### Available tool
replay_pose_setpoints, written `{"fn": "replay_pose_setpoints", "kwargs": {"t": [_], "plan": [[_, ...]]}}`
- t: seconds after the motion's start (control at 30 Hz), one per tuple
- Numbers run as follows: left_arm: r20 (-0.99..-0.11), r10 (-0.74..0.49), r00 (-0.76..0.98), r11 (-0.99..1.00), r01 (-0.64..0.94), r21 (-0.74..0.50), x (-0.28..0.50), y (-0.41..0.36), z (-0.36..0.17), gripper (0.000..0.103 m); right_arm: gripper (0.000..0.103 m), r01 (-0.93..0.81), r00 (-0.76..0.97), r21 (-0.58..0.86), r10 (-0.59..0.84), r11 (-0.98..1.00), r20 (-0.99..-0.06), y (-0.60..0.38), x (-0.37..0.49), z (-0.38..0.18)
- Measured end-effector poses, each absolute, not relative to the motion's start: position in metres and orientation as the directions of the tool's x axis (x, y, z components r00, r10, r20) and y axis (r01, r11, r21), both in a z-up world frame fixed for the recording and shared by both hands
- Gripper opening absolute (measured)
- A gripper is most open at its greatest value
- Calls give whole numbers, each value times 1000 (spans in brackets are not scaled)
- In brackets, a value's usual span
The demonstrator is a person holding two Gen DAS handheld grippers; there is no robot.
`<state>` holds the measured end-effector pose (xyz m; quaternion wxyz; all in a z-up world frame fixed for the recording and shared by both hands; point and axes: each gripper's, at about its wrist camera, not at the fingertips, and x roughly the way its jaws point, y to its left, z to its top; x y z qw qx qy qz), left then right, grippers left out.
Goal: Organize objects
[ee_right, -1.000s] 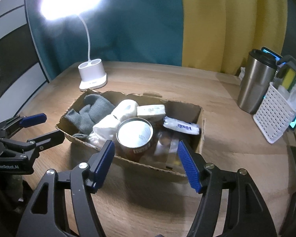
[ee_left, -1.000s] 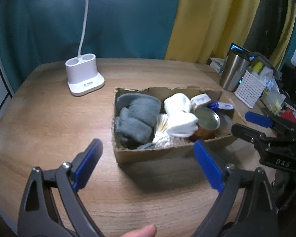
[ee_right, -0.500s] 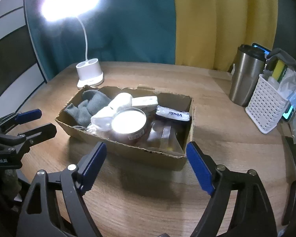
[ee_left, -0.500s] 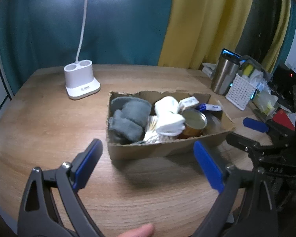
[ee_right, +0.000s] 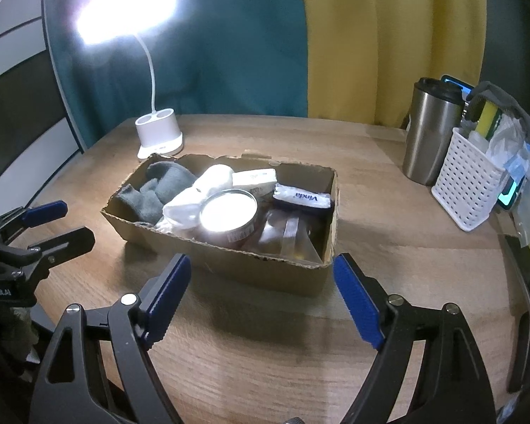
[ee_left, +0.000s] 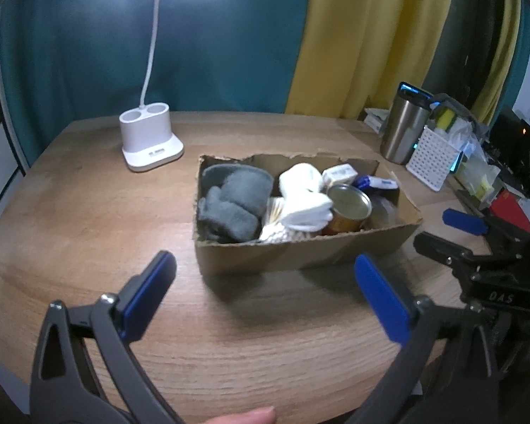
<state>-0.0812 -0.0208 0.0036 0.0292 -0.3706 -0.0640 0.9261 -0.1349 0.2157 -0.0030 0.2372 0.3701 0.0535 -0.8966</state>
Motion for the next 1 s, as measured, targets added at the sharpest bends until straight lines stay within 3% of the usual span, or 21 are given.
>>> {"fn": "replay_pose_setpoints", "kwargs": {"t": [1.0], "plan": [[-687, 121, -717, -989, -24, -149, -84, -22, 1, 103, 85, 458, -615, 68, -372, -886, -695, 213, -134, -5]]}}
